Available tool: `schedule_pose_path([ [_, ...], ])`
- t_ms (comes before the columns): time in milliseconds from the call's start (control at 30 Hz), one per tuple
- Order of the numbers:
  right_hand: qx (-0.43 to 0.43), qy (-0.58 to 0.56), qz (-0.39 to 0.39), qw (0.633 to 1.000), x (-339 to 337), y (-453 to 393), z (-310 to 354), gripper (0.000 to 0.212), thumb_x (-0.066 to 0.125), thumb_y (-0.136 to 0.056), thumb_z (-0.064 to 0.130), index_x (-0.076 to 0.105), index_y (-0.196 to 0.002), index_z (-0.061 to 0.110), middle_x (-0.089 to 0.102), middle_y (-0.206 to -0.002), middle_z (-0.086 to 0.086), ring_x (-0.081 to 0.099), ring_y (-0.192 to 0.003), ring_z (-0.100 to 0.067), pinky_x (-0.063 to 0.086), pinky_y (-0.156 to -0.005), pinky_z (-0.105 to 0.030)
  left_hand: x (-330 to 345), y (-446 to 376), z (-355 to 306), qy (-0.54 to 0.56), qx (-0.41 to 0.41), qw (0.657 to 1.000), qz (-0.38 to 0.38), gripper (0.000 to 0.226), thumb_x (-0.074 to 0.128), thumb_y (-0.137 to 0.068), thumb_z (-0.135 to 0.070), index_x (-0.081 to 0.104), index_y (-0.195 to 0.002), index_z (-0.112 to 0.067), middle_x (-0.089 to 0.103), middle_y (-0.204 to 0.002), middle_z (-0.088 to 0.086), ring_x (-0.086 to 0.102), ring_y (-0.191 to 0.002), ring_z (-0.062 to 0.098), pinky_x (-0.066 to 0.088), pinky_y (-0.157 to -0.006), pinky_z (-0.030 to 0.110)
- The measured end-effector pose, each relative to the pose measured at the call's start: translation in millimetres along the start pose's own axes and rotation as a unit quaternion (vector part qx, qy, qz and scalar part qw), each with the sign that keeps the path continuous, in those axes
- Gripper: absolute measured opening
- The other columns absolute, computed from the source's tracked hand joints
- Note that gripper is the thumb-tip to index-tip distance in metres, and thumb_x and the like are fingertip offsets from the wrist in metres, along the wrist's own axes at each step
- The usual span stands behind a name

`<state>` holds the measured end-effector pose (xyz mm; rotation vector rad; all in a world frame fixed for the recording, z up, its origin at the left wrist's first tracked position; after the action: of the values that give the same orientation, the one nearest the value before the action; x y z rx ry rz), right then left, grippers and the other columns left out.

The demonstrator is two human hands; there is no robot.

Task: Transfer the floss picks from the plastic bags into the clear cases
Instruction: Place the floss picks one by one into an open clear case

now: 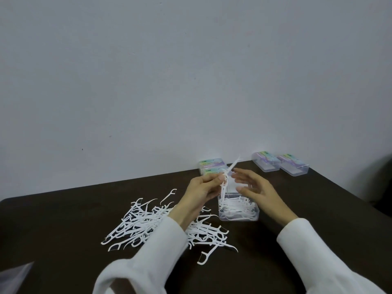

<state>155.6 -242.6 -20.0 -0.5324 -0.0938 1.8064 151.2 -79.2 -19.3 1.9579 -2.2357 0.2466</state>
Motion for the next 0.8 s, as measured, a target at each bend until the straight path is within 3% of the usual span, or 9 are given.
schedule_pose_path([
  [100,0.009,-0.075,0.047,0.996,15.6,-1.9,0.0,0.039,0.065,-0.082,0.006,0.054,-0.118,0.019,0.068,-0.107,0.000,0.065,-0.099,-0.010,0.051,-0.088,-0.022,3.4,2.5,1.7,-0.059,0.001,0.998,0.002,0.019,0.065,-0.086,-0.012,0.070,-0.102,-0.003,0.070,-0.100,0.013,0.064,-0.091,0.021,0.052,-0.092,0.032],
  [233,-0.019,-0.069,0.027,0.997,12.8,-1.3,0.8,0.018,0.066,-0.080,0.014,0.067,-0.098,0.009,0.073,-0.089,-0.008,0.071,-0.082,-0.020,0.054,-0.077,-0.021,-0.4,4.3,0.2,-0.095,0.016,0.995,-0.014,0.014,0.066,-0.085,-0.008,0.070,-0.098,-0.004,0.071,-0.102,0.014,0.067,-0.094,0.022,0.054,-0.089,0.027],
  [300,-0.011,-0.060,-0.006,0.998,5.4,-1.5,1.1,0.010,0.063,-0.084,0.013,0.070,-0.092,0.012,0.074,-0.080,-0.004,0.071,-0.074,-0.018,0.053,-0.069,-0.018,-4.3,4.1,-1.8,-0.119,0.024,0.992,-0.025,0.013,0.067,-0.084,-0.008,0.070,-0.097,-0.007,0.071,-0.099,0.009,0.067,-0.092,0.017,0.054,-0.080,0.020],
  [433,-0.001,-0.042,-0.070,0.997,-5.9,-3.3,-1.4,0.016,0.053,-0.091,0.015,0.069,-0.096,0.017,0.072,-0.078,0.000,0.067,-0.066,-0.011,0.052,-0.065,-0.015,-10.8,3.3,-4.8,-0.153,0.028,0.987,-0.043,0.013,0.069,-0.083,-0.011,0.071,-0.096,-0.010,0.071,-0.094,0.003,0.066,-0.081,0.007,0.051,-0.067,0.013],
  [633,-0.018,-0.021,-0.106,0.994,-17.6,-2.8,-4.1,0.023,0.045,-0.096,0.009,0.066,-0.090,0.015,0.066,-0.065,0.001,0.056,-0.055,-0.008,0.046,-0.060,-0.011,-20.5,1.8,-10.9,-0.167,0.041,0.984,-0.051,0.013,0.070,-0.083,-0.012,0.070,-0.096,-0.011,0.072,-0.091,0.004,0.066,-0.085,0.012,0.054,-0.078,0.018],
  [800,0.019,0.024,-0.069,0.997,-17.0,-2.9,-11.0,0.021,0.046,-0.096,0.017,0.065,-0.089,0.016,0.055,-0.057,0.004,0.046,-0.049,-0.003,0.040,-0.053,-0.011,-33.5,-0.5,-13.1,-0.181,0.040,0.979,-0.081,0.021,0.069,-0.084,-0.013,0.070,-0.103,-0.006,0.072,-0.099,0.009,0.067,-0.093,0.017,0.054,-0.079,0.018],
])
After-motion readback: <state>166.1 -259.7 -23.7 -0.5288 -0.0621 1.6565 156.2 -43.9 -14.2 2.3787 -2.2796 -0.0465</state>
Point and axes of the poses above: each hand's wrist, its own y-axis away from the middle knuckle, its own x-axis out of the palm, z = x × y, the point moved 4 cm from there along -y, towards the middle knuckle
